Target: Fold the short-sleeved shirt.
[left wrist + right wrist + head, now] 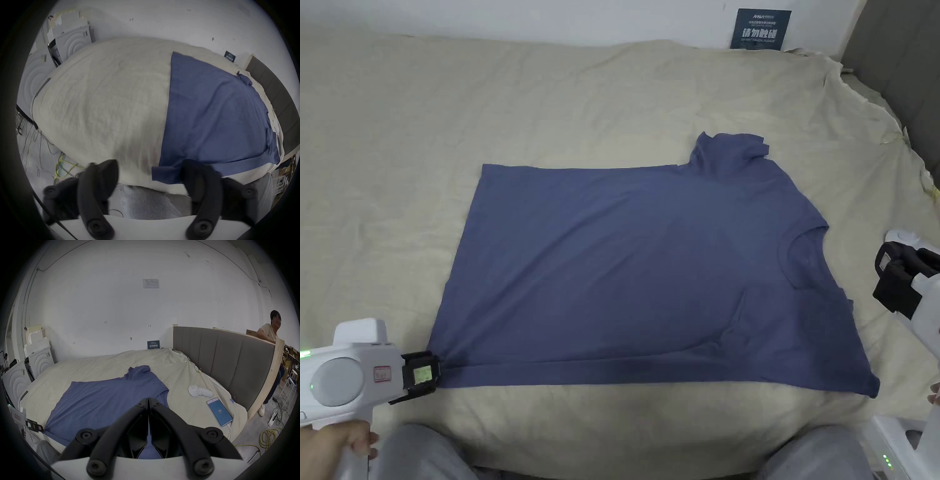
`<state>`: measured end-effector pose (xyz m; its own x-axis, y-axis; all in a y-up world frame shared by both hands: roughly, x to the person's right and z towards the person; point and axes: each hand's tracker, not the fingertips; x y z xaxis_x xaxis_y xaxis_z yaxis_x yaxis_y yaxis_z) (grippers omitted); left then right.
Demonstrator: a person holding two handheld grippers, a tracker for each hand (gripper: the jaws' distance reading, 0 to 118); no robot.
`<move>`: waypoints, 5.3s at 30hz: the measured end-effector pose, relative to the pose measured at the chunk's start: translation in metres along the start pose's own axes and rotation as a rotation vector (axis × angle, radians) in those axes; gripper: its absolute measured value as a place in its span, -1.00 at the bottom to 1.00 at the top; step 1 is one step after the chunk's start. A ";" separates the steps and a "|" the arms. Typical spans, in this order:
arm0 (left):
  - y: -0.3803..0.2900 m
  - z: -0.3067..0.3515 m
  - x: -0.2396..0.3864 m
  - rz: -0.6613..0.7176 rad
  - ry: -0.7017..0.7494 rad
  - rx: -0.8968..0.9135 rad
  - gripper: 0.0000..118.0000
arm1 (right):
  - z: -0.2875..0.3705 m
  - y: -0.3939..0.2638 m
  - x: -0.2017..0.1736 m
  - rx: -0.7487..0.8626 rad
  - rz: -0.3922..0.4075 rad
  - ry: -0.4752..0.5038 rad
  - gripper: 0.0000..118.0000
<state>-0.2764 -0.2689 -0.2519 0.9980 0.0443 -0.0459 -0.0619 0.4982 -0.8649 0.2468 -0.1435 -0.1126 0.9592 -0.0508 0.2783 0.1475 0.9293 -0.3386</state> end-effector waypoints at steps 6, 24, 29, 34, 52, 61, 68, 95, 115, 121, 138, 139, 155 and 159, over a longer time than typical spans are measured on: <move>-0.006 -0.003 0.023 -0.032 -0.083 0.002 -0.92 | 0.000 -0.004 0.007 -0.012 -0.013 -0.029 -1.00; -0.005 0.051 0.017 0.067 -0.129 0.200 -0.99 | -0.047 -0.063 0.056 -0.473 -0.103 -0.011 0.93; -0.005 0.047 0.016 0.072 -0.121 0.186 -0.99 | -0.070 -0.101 0.062 -0.637 -0.071 -0.092 0.87; -0.005 0.039 0.019 0.086 -0.101 0.170 -0.99 | -0.082 -0.119 0.056 -0.651 -0.149 -0.056 -0.16; 0.070 0.055 0.008 0.203 -0.162 0.223 -0.99 | -0.096 0.011 0.070 -0.510 -0.180 0.101 -0.91; 0.165 0.002 0.043 0.131 -0.104 0.248 -0.99 | -0.203 0.052 0.039 -0.514 -0.124 0.010 -0.91; 0.208 -0.056 0.064 0.069 -0.044 0.202 -0.99 | -0.281 0.047 0.021 -0.584 -0.120 -0.067 -0.91; 0.168 0.033 0.076 -0.049 0.017 0.629 0.83 | -0.155 0.084 0.008 -0.029 0.088 -0.032 0.81; 0.038 0.102 0.073 -0.117 -0.125 0.622 -1.00 | -0.008 0.024 -0.014 0.037 0.029 0.017 -1.00; 0.032 0.105 0.077 -0.098 -0.147 0.644 -1.00 | -0.001 0.024 -0.013 0.049 0.011 0.017 -1.00; 0.104 0.064 0.073 -0.104 -0.170 0.396 0.83 | -0.027 0.028 -0.011 0.008 0.038 0.020 -1.00; 0.110 0.058 0.071 -0.096 -0.169 0.375 0.83 | -0.030 0.026 -0.010 0.004 0.039 0.019 -1.00; 0.155 -0.073 0.065 0.022 0.034 -0.096 0.08 | -0.070 0.016 -0.002 -0.093 0.048 0.009 -1.00; 0.147 -0.089 0.068 0.013 -0.009 -0.149 -0.77 | -0.076 0.014 -0.002 -0.111 0.061 0.008 -1.00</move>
<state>-0.2166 -0.2698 -0.4262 0.9968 0.0585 -0.0537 -0.0713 0.3639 -0.9287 0.2650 -0.1580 -0.1863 0.9689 0.0009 0.2475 0.1147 0.8846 -0.4520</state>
